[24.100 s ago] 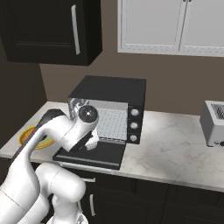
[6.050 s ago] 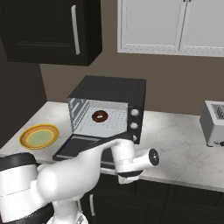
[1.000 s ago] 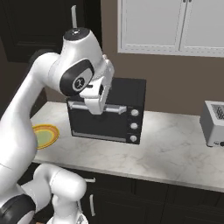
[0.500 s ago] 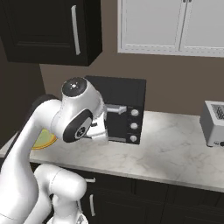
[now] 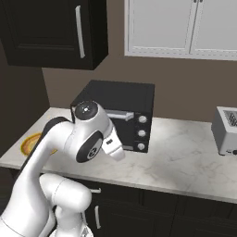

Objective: Pick up the bagel from the plate, place it on the toaster oven rack, close the door, and set the timer.

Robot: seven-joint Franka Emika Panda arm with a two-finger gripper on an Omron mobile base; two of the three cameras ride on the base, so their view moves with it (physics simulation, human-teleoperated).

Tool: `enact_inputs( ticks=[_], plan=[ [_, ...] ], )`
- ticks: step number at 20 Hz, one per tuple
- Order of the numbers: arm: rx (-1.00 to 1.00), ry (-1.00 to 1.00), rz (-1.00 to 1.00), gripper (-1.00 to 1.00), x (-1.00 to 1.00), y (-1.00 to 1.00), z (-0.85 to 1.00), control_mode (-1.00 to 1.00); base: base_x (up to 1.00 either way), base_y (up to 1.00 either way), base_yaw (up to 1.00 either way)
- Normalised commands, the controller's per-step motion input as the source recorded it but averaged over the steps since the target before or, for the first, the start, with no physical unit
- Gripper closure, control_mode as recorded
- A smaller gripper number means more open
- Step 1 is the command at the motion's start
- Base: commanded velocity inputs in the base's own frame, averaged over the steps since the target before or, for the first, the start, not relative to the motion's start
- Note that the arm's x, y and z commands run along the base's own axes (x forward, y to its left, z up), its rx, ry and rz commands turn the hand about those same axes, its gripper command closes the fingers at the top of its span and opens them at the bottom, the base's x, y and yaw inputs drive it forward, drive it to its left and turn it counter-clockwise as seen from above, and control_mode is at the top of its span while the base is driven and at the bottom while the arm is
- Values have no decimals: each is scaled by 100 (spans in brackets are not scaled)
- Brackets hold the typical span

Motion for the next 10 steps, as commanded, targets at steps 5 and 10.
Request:
enact_inputs(
  ticks=[5,10],
  plan=[
    [-24,11,18,-100,0,-37,-32,-100,0,0,0],
    [-9,9,24,-100,0,-53,-43,-100,0,0,0]
  ],
)
